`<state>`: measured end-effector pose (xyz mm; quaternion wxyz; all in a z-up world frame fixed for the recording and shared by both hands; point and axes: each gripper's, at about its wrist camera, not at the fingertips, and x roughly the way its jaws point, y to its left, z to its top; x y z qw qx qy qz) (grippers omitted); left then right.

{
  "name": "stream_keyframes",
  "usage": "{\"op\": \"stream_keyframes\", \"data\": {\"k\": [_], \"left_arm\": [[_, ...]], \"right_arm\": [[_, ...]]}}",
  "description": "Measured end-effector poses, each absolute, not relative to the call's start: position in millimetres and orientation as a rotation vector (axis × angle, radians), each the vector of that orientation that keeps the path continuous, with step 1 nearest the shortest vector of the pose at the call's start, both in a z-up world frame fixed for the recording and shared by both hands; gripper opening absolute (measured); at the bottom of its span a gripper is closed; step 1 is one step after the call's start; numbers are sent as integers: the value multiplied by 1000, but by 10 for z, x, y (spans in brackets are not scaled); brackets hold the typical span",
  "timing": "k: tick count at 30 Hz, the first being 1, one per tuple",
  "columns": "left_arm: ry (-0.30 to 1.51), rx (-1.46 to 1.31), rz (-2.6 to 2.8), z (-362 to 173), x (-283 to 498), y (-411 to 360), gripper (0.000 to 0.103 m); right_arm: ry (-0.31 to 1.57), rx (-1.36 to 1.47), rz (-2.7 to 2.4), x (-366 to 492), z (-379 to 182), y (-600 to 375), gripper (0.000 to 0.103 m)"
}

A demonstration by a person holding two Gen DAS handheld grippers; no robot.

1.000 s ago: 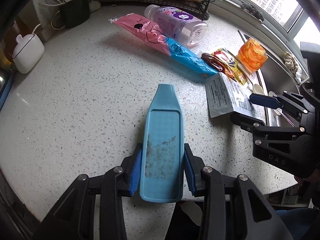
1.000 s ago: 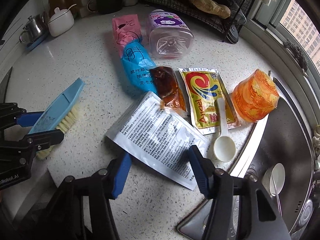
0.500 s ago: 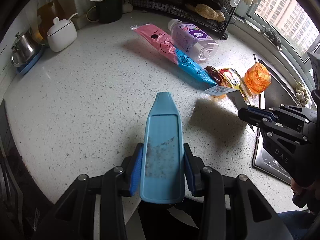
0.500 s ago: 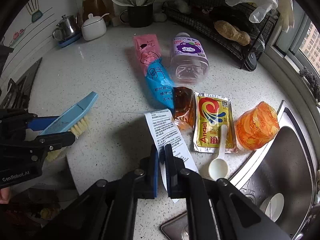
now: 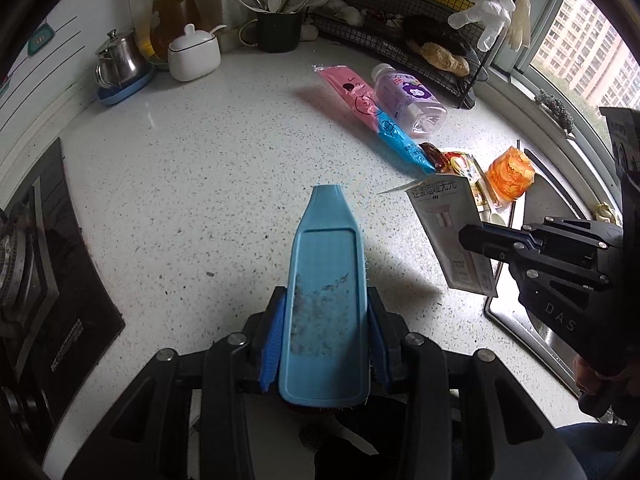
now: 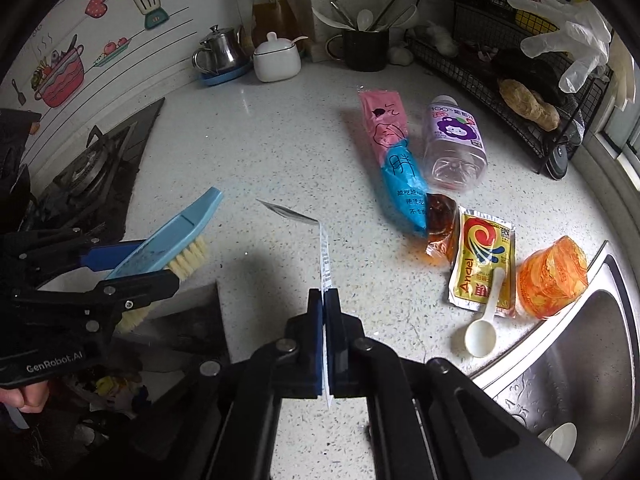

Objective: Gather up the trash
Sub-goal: 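Carry the brush and leaflet down to the red bucket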

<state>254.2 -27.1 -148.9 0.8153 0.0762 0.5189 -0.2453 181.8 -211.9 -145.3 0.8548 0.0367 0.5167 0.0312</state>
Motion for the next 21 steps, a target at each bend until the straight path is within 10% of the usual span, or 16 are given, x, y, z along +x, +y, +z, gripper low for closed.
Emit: {"op": "stream_keyframes", "data": {"k": [21], "left_arm": [[1125,143,-503,-1620,1501,714,35]], "right_arm": [[1120,116,122,1013,-1566,-1092,1]]}}
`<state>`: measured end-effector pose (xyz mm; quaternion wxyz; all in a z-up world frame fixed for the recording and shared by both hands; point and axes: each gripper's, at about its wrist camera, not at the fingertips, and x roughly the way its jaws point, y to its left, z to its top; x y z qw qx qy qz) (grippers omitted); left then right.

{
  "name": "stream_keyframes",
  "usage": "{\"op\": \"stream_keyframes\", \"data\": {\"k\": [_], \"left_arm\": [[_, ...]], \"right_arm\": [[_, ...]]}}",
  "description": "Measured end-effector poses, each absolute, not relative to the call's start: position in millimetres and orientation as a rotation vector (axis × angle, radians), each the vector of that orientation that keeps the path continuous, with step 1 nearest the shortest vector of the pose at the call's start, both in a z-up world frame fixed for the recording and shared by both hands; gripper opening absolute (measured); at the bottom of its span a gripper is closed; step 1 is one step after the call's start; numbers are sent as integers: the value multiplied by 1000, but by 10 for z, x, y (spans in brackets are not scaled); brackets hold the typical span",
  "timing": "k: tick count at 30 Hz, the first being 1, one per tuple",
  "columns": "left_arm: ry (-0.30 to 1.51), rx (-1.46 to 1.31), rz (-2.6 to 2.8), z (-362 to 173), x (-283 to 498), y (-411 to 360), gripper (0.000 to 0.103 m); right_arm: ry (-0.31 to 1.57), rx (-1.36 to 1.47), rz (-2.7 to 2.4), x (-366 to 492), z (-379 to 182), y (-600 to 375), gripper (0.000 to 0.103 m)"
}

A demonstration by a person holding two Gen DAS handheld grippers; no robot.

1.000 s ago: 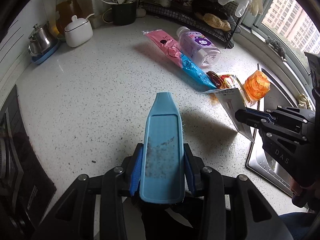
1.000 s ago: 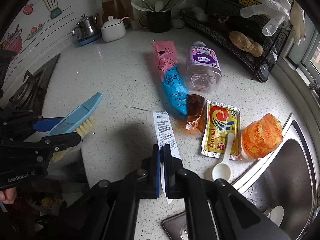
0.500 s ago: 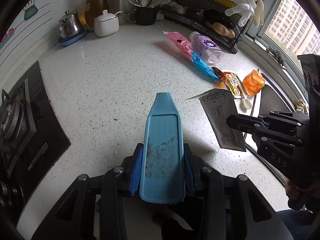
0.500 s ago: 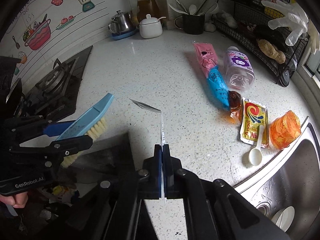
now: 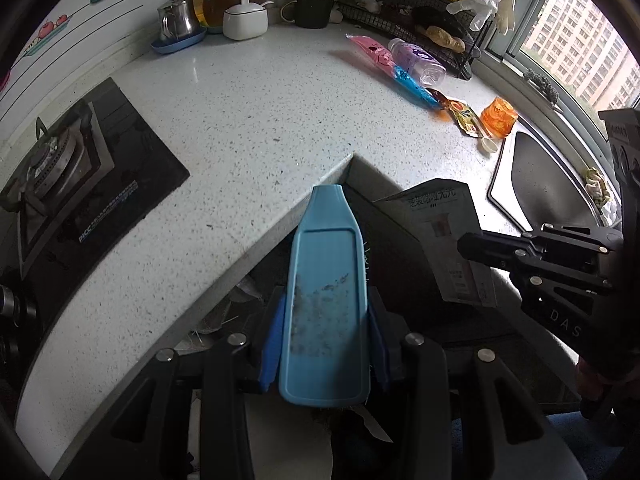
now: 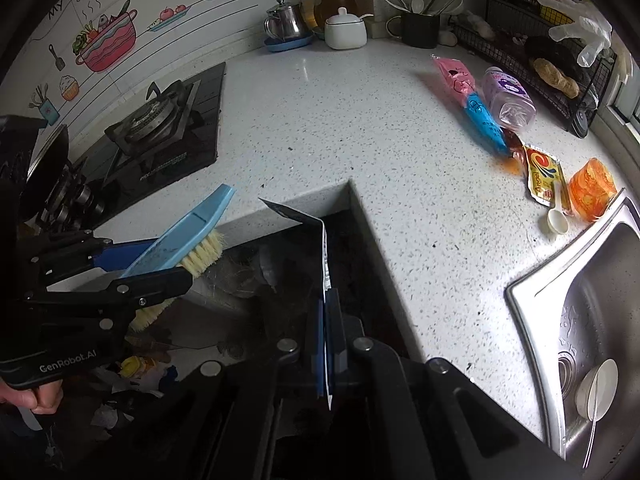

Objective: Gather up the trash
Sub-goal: 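Carry the brush and leaflet down to the red bucket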

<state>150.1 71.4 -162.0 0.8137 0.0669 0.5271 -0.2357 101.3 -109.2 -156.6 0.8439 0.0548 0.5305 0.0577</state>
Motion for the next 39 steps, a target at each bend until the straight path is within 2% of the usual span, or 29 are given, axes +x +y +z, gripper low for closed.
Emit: {"op": "stream_keyframes", "data": {"k": [7,15,33,39], "left_arm": [[1160,138,-511,-1883,1147,909,35],[1207,136,-482,-2397,944,997,35],[1261,104,-454,-4206,1083,920,35],[1274,134,-456,-4658,1187,904,35]], "right_arm": [[1131,116,120,730,-1727,-876,1],[1159,111,148,565,-2199,-740,1],[1238,137,167,694,-4065,-752,1],[1261,147,168,797,-4513,-762,1]]}}
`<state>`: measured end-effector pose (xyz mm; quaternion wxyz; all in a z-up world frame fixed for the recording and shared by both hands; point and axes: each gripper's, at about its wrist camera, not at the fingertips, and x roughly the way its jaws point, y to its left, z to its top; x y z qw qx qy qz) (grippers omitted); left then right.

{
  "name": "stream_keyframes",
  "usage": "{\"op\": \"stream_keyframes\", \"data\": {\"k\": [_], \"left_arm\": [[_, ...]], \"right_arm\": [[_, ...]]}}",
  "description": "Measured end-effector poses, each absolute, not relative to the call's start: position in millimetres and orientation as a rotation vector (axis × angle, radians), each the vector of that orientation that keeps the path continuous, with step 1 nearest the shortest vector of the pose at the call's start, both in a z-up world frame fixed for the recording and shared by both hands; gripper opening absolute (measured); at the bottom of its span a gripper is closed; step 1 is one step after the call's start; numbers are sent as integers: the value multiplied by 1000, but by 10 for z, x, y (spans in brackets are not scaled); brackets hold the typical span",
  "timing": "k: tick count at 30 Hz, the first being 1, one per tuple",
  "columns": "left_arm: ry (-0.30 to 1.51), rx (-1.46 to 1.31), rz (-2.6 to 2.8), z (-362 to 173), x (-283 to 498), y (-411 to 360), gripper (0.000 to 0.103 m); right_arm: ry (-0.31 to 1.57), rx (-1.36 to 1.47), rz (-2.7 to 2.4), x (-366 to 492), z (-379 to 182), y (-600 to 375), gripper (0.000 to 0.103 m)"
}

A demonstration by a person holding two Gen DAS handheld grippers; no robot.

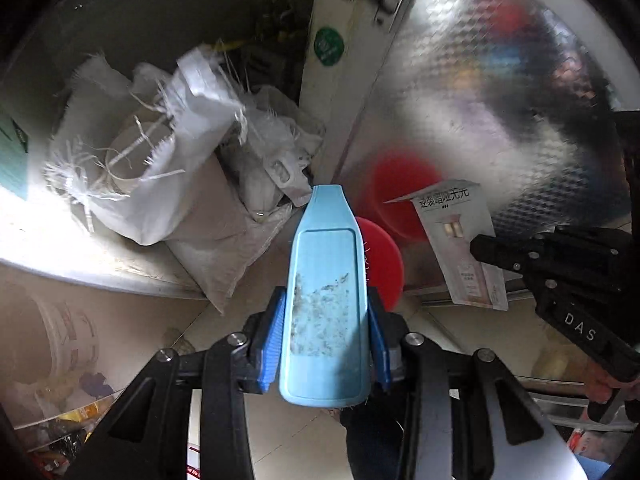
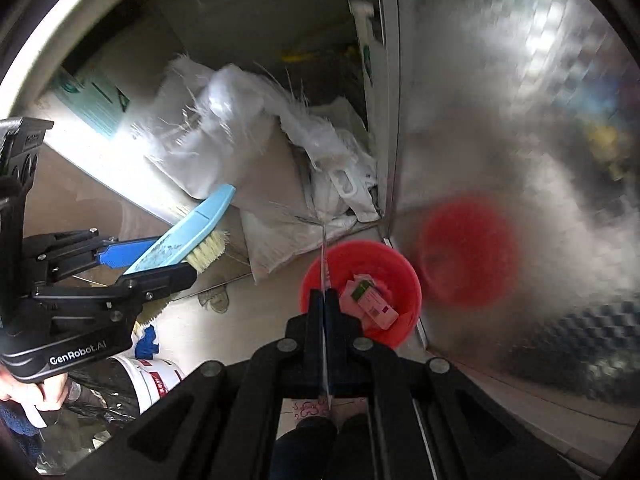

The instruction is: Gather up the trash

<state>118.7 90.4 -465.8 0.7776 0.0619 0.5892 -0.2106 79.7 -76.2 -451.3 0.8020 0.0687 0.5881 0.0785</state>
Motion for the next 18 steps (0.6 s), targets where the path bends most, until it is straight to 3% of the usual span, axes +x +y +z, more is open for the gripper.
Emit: {"op": "stream_keyframes", "data": {"k": [13,14,17,18], "left_arm": [[1294,169,-454,-4985,1280,833,35],[1296,170,-455,-5019,1295,827,35],[1302,175,-460,-5042,1300,799,35],[1306,174,-464,-5046,1299,790,35]], "right_arm": [[1285,139,153,779,-4926,-882,1],[1279,130,141,771,-4924,-885,7],[1285,151,146,749,-4938,-909,47],[1283,162,150,738,-4935,-924,51]]}}
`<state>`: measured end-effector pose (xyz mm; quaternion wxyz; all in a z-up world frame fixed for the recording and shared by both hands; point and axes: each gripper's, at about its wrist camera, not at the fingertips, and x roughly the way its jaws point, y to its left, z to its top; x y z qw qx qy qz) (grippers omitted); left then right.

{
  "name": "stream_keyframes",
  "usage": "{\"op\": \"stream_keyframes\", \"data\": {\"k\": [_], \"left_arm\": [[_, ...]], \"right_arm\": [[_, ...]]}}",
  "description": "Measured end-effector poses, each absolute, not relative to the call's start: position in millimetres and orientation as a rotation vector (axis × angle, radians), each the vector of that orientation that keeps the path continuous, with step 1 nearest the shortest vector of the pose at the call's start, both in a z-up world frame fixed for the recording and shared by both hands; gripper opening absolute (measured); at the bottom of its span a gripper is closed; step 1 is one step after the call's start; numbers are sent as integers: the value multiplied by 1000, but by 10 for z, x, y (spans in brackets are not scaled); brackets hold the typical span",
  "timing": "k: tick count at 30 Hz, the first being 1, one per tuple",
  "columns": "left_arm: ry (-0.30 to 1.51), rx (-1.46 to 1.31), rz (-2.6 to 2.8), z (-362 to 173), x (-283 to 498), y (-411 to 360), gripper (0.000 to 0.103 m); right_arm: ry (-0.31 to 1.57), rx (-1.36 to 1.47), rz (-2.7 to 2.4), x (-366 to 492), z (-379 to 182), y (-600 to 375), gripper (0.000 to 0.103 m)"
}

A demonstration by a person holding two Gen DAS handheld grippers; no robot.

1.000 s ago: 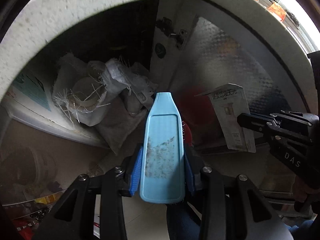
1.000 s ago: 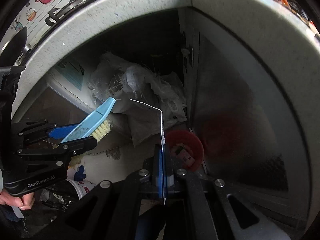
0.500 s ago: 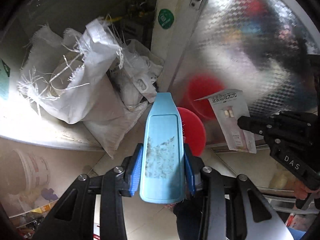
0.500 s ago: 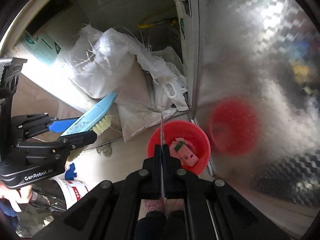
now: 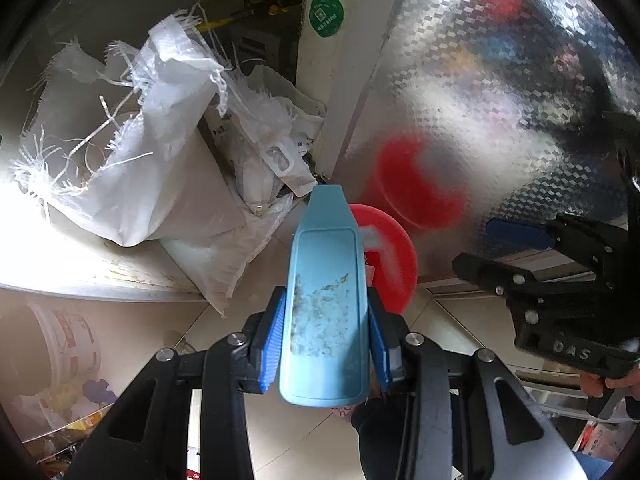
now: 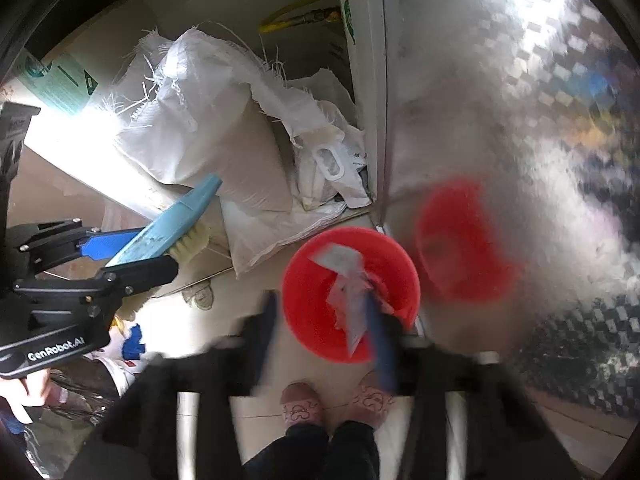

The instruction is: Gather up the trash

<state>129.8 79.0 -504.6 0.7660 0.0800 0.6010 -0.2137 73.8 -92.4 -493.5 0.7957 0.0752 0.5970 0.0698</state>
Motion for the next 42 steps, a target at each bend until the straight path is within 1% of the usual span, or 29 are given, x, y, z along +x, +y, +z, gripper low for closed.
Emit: {"op": "stream_keyframes", "data": {"k": [1,2,3,9,11,17,29,30,31,32,34,36,42], "left_arm": [[1309,171,-468,-5052,1299,779,35],[1310,171,-472,-5059,1299,767,35],[1313,176,-479,-5081,1298,744,35],[1325,211,-527,-5143,1253,600,35],[1332,221,-543,-5174,1239,540,35],[1347,244,-598,-5241,1221,371,35],[1332,270,-651,-5205,1244,125,36],[1333,270,-648,-5202,1252,121,38],[1335,267,-645,-5186,1254,119,45],[1335,263,-644,-5180,1250,118,48],[1337,256,-640,-5173,1246,134,62],[1344,244,-636,-5152,1228,164,64],[1357,221,-596,-4987,1109,324,64]], "right_arm": [[1283,163,148,725,-4926,-935,51],[1287,159,139,718,-4931,-939,54],[1290,156,129,709,-4938,-946,59],[1299,186,52,580,-4980,-1046,72],[1307,207,32,532,-5009,-1081,74],[1315,245,-16,426,-5045,-1190,74],[1303,280,-73,383,-5042,-1348,74],[1302,281,-74,382,-5041,-1356,74],[1302,280,-75,382,-5038,-1359,74],[1301,280,-75,380,-5033,-1358,74],[1299,281,-71,380,-5024,-1348,74],[1297,283,-65,383,-5005,-1333,74],[1295,263,-28,396,-4891,-1231,74]]}}
